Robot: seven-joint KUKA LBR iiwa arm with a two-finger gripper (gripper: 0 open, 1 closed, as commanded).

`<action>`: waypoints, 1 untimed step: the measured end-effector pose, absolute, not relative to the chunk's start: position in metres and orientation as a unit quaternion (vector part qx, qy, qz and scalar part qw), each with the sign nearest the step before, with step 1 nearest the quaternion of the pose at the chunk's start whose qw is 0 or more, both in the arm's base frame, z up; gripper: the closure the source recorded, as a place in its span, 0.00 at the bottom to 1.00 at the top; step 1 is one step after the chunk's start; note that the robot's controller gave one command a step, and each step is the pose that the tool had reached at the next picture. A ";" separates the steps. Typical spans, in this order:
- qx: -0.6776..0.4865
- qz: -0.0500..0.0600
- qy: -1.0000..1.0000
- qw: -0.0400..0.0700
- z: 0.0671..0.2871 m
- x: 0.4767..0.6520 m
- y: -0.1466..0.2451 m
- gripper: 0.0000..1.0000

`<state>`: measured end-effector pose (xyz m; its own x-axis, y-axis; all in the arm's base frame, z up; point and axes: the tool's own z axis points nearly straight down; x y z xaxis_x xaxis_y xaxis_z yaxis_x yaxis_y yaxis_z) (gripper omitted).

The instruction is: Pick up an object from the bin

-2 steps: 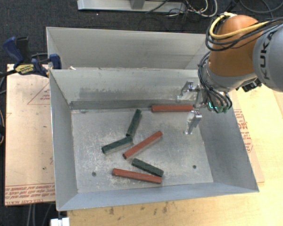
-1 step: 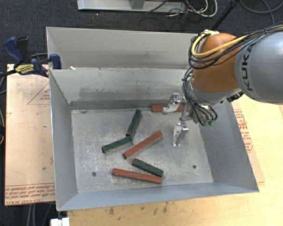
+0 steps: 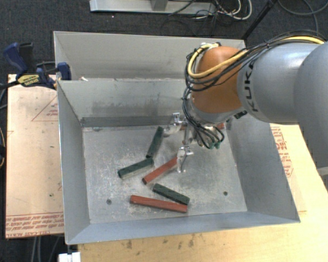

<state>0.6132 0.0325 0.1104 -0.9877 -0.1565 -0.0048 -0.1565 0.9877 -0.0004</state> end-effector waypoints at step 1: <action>-0.073 0.003 0.997 0.008 0.079 0.620 0.011 1.00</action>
Offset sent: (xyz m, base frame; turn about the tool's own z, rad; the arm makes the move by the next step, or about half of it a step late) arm 0.0000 0.0000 0.0000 0.0000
